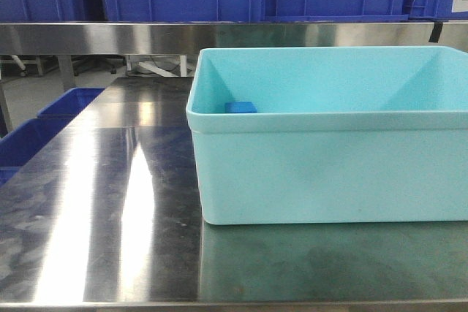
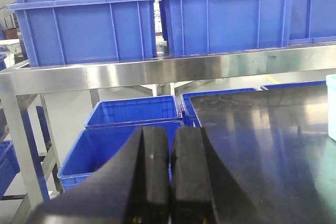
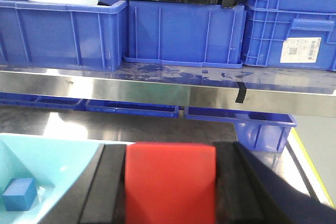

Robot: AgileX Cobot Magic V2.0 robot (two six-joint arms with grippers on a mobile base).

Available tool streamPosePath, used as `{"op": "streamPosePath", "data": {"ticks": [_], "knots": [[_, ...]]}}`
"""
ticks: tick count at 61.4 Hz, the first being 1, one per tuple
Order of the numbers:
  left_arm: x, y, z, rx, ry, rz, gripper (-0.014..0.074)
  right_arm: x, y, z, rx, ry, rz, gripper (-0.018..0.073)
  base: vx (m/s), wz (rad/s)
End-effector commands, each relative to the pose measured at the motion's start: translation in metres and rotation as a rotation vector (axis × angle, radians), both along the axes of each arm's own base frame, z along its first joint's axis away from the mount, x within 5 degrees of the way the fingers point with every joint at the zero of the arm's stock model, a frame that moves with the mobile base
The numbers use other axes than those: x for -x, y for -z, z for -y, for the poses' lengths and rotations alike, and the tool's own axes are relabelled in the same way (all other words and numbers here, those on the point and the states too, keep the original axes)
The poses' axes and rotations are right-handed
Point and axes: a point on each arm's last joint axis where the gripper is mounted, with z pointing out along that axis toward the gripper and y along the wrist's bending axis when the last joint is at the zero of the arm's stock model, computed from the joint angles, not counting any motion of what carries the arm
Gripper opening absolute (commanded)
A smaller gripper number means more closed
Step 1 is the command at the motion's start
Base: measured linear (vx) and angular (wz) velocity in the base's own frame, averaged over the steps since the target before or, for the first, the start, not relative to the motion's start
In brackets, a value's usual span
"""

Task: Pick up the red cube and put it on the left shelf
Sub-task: 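Drive the base away from the table holding the red cube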

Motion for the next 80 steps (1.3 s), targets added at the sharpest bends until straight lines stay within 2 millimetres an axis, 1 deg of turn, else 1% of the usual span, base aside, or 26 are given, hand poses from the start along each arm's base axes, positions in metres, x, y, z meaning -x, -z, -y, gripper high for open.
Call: {"op": "streamPosePath", "data": {"ticks": [1, 18, 43, 80], "knots": [[-0.0009, 0.0003, -0.0009, 0.016, -0.010, 0.054, 0.0106, 0.0022, -0.0176, -0.0003, 0.005, -0.007, 0.114, 0.0057, 0.00, 0.00], [-0.0009, 0.0003, -0.0009, 0.016, -0.010, 0.054, 0.0106, 0.0022, -0.0175, -0.0002, 0.005, -0.007, 0.113, 0.0057, 0.00, 0.00], [-0.0009, 0.0003, -0.0009, 0.016, -0.010, 0.054, 0.0106, 0.0022, -0.0174, -0.0002, 0.005, -0.007, 0.112, 0.0057, -0.04, 0.13], [-0.0009, 0.0003, -0.0009, 0.016, -0.010, 0.054, 0.0106, 0.0022, -0.0174, -0.0002, 0.005, -0.007, 0.112, 0.0057, -0.15, 0.18]]}}
